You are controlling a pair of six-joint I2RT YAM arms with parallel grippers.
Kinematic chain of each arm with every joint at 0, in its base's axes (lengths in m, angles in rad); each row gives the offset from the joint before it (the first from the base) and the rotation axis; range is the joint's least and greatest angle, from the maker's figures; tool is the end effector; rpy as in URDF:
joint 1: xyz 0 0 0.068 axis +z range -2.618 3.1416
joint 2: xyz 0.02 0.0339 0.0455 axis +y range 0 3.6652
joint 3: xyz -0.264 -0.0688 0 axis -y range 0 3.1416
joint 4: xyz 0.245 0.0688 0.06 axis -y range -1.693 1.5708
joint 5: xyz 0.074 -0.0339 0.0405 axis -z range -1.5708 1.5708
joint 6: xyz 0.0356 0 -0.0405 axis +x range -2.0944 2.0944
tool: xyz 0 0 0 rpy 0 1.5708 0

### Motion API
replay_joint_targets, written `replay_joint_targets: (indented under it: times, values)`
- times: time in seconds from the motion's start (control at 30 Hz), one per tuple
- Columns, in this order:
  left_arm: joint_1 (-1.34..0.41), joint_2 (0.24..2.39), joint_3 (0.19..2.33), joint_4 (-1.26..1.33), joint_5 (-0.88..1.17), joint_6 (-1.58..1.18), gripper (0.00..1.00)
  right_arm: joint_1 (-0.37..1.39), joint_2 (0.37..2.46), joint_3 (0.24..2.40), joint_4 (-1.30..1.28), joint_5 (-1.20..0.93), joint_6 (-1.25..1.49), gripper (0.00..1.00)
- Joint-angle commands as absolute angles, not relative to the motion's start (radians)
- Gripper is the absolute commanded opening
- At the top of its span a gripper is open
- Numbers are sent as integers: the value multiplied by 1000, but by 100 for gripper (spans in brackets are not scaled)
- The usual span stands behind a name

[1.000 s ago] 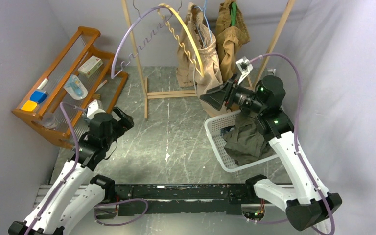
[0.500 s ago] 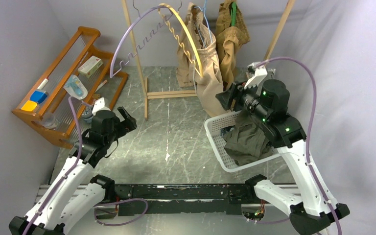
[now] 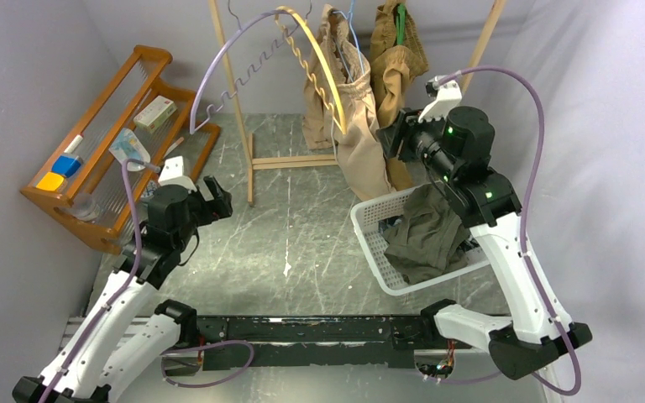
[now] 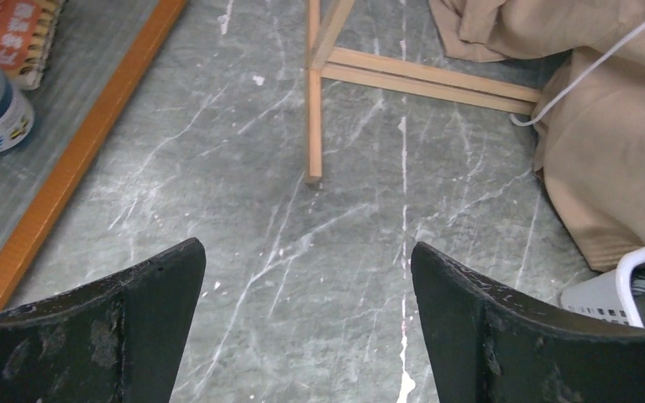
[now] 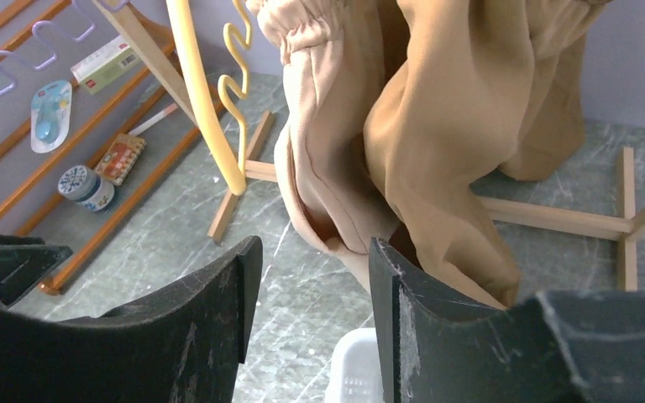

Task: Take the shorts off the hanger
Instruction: Pick up the hanger from the clothes rod.

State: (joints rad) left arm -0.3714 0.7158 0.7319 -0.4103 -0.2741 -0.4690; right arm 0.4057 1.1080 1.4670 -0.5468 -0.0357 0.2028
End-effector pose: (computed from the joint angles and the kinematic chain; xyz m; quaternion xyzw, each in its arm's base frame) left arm 0.1570 -0.0508 0.3091 -0.1159 0.8194 -0.1205 0.5483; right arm 0.1999 0.0872 0.4715 -0.0893 0.7651 0.2041 0.6042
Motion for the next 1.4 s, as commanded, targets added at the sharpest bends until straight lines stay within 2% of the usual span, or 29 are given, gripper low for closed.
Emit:
replay_joint_targets:
  times: [0.0, 0.17, 0.5, 0.63, 0.73, 0.93, 1.07, 1.13, 1.23, 1.37]
  values:
    - [-373, 676, 753, -491, -364, -484, 96, 411, 1135, 1492, -504, -77, 194, 52]
    - [-373, 613, 734, -485, -416, -476, 96, 415, 1198, 1543, -470, -136, 183, 51]
    - [-373, 604, 744, -541, -475, -511, 95, 448, 1361, 1691, -522, 34, 132, 46]
    - [-372, 598, 748, -560, -496, -523, 95, 472, 1411, 1723, -511, 29, 90, 42]
    - [-373, 589, 744, -557, -497, -523, 95, 518, 1446, 1748, -498, 36, 46, 43]
    - [-371, 575, 744, -555, -491, -520, 94, 620, 1512, 1822, -509, 305, -38, 46]
    - [-373, 569, 741, -555, -489, -519, 95, 624, 1525, 1815, -478, 418, -50, 44]
    - [-373, 571, 739, -551, -481, -517, 95, 625, 1515, 1808, -446, 431, -37, 40]
    - [-373, 579, 739, -548, -472, -512, 94, 626, 1495, 1774, -390, 400, -27, 39]
    - [-373, 594, 743, -552, -462, -511, 94, 624, 1528, 1810, -414, 341, -17, 46]
